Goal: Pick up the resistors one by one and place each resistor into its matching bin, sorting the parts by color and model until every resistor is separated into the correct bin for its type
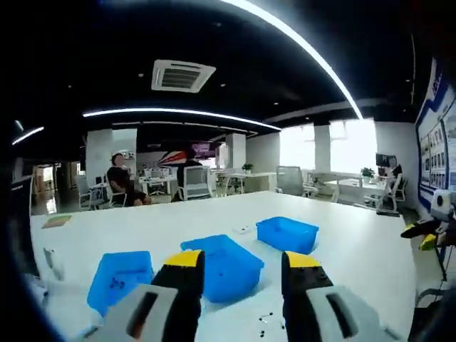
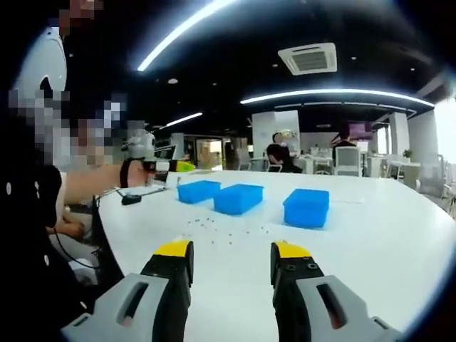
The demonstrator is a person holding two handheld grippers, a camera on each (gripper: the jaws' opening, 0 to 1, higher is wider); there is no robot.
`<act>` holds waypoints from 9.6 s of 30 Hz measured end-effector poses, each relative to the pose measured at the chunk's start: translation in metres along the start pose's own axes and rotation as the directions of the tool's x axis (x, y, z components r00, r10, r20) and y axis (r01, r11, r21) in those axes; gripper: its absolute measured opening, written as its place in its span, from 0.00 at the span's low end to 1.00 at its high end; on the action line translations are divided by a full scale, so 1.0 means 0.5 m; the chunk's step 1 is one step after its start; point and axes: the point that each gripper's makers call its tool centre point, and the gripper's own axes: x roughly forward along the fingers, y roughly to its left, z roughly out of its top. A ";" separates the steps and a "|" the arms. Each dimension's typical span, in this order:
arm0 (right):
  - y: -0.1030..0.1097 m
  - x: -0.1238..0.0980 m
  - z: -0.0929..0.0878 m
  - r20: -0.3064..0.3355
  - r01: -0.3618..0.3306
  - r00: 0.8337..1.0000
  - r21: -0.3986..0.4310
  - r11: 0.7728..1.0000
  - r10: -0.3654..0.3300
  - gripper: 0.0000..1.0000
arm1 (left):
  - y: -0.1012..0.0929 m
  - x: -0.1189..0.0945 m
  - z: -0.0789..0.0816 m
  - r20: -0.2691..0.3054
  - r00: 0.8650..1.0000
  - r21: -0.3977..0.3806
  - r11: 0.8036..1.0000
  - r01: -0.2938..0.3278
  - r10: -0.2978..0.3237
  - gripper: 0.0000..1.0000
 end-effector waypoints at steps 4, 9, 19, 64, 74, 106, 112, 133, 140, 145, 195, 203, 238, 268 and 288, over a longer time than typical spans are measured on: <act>0.013 0.010 0.003 -0.004 -0.022 1.000 -0.005 1.000 0.022 0.45 | -0.001 -0.085 -0.028 0.017 1.000 -0.052 0.999 -0.016 0.017 0.45; 0.027 0.020 0.001 -0.016 -0.048 0.999 -0.009 0.999 0.047 0.45 | 0.011 -0.187 -0.066 -0.007 0.999 -0.087 0.995 -0.053 0.053 0.44; 0.049 0.031 -0.004 -0.030 -0.071 0.997 -0.014 0.997 0.071 0.45 | 0.036 -0.326 -0.056 0.002 0.988 -0.125 0.981 -0.150 0.152 0.41; 0.029 -0.006 -0.058 -0.032 -0.056 0.998 0.035 0.998 0.057 0.45 | -0.032 0.021 -0.208 -0.764 0.638 -0.209 0.972 -0.107 -0.094 0.27; 0.028 -0.013 -0.055 -0.029 -0.050 0.998 0.037 0.998 0.051 0.45 | -0.055 0.030 -0.262 -0.878 0.463 -0.229 0.954 -0.192 -0.118 0.22; 0.030 -0.023 -0.061 -0.031 -0.056 0.998 0.037 0.998 0.057 0.44 | -0.063 0.028 -0.300 -0.929 0.367 -0.123 0.977 -0.175 -0.051 0.06; 0.031 -0.024 -0.063 -0.031 -0.057 0.998 0.037 0.998 0.058 0.44 | -0.066 0.030 -0.300 -0.934 0.355 -0.098 0.980 -0.173 -0.030 0.04; 0.041 -0.008 -0.053 -0.038 -0.065 0.997 0.029 0.997 0.066 0.44 | -0.080 0.016 -0.221 -0.807 0.575 -0.178 0.984 -0.018 -0.135 0.04; 0.057 0.008 -0.048 -0.052 -0.084 0.995 0.012 0.996 0.084 0.44 | -0.076 0.000 -0.191 -0.717 0.689 0.111 0.957 0.268 -0.110 0.06; 0.064 0.013 -0.046 -0.055 -0.084 0.995 0.005 0.996 0.084 0.44 | -0.093 -0.019 -0.186 -0.750 0.639 0.320 0.752 0.576 -0.170 0.22; 0.055 0.015 -0.069 -0.115 -0.023 0.993 0.008 1.000 0.024 0.44 | -0.075 0.034 -0.299 -0.944 0.235 0.118 0.425 0.898 -0.234 0.18; 0.051 0.010 -0.071 -0.121 -0.020 0.992 0.007 1.000 0.021 0.45 | -0.076 0.041 -0.300 -0.945 0.216 0.089 0.439 0.894 -0.248 0.13; 0.064 0.028 -0.035 -0.066 -0.065 0.996 -0.012 0.998 0.064 0.45 | -0.153 -0.033 -0.040 -0.196 0.865 0.131 0.862 0.490 -0.462 0.05; 0.048 0.005 -0.024 -0.028 -0.017 0.999 0.013 1.000 0.018 0.44 | 0.056 0.231 0.176 0.132 0.991 0.120 0.993 -0.021 0.005 0.05; 0.043 -0.005 -0.015 -0.011 -0.004 1.000 0.014 1.000 0.004 0.45 | 0.051 0.237 0.117 0.077 0.995 0.123 0.990 -0.069 0.060 0.49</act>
